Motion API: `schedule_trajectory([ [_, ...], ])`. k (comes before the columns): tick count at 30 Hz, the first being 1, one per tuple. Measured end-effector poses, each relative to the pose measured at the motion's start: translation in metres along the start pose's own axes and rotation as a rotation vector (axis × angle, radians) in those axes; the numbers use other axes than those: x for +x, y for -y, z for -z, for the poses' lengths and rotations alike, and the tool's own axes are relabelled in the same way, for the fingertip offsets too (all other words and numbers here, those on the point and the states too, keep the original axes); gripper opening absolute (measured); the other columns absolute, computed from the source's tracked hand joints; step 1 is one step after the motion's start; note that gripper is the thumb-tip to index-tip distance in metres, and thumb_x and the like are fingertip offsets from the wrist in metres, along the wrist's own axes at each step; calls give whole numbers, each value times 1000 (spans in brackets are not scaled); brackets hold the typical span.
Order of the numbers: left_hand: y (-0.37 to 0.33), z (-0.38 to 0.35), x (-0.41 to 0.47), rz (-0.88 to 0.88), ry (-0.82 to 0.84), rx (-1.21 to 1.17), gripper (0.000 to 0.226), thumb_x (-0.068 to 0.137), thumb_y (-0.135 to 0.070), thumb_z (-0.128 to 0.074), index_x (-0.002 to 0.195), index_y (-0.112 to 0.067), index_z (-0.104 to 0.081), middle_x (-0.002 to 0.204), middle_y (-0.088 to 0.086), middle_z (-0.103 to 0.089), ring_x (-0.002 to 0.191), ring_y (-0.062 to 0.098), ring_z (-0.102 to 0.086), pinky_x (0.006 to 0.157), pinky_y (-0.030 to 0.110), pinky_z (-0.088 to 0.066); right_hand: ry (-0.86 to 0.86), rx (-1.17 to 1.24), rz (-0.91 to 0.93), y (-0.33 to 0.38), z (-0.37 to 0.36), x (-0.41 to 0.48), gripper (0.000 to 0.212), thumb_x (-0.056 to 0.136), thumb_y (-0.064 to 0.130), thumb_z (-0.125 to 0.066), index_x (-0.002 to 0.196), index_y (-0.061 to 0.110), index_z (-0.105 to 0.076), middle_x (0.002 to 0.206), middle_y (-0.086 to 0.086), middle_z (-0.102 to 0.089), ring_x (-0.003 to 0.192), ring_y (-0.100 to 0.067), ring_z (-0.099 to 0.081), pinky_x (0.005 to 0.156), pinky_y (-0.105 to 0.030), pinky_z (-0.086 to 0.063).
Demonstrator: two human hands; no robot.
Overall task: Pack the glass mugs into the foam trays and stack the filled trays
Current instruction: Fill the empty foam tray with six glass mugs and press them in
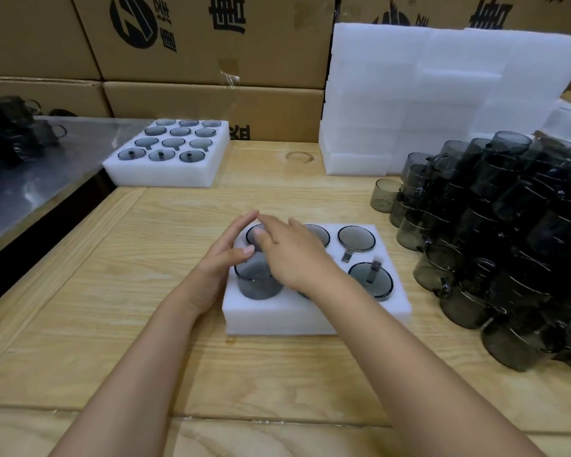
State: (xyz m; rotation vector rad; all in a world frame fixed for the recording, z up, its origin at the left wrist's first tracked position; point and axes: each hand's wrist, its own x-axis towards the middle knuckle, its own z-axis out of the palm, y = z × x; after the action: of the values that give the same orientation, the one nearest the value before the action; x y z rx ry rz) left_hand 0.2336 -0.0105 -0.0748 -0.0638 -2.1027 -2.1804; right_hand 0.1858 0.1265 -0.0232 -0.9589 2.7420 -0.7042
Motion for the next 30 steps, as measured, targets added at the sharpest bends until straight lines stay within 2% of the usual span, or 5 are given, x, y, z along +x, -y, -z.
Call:
schedule_trajectory([
  [6, 5, 0, 0, -17, 7, 231, 73, 71, -27, -61, 139, -34, -38, 156, -9, -25, 145, 0, -10, 121, 39, -9, 65, -208, -27, -18, -16, 4, 50, 102, 39, -13, 150, 28, -5, 159, 7, 4, 145, -23, 11, 109, -55, 16],
  [12, 5, 1, 1, -46, 95, 288, 60, 77, -16, -56, 129, -43, -42, 126, -32, -38, 113, -35, -26, 86, -8, -25, 88, -311, -56, -19, -18, 7, 53, 101, 41, -11, 150, 23, -1, 159, 2, 11, 144, -26, 16, 107, -62, 14],
  [17, 9, 10, 0, 33, 76, 59, 61, 75, -21, -61, 130, -46, -50, 153, -25, -21, 140, -10, -13, 113, 22, -25, 76, -214, -2, -27, -15, 5, 56, 100, 47, -14, 151, 26, -4, 159, 5, 7, 145, -20, 13, 111, -55, 14],
  [21, 3, 12, -2, 65, 124, 24, 58, 74, -16, -62, 122, -50, -58, 144, -29, -29, 125, -19, -37, 94, 11, -43, 109, -141, 70, -36, -7, 1, 52, 102, 40, -19, 151, 27, -8, 159, 5, 5, 145, -15, 11, 115, -46, 10],
  [30, -4, 13, -3, 56, 153, 85, 76, 80, -15, -63, 142, -48, -34, 157, -16, -23, 145, 7, -21, 119, 46, -19, 76, -302, 46, -29, -16, -3, 49, 102, 39, -13, 149, 25, -8, 159, 5, 4, 146, -16, 9, 112, -55, 7],
])
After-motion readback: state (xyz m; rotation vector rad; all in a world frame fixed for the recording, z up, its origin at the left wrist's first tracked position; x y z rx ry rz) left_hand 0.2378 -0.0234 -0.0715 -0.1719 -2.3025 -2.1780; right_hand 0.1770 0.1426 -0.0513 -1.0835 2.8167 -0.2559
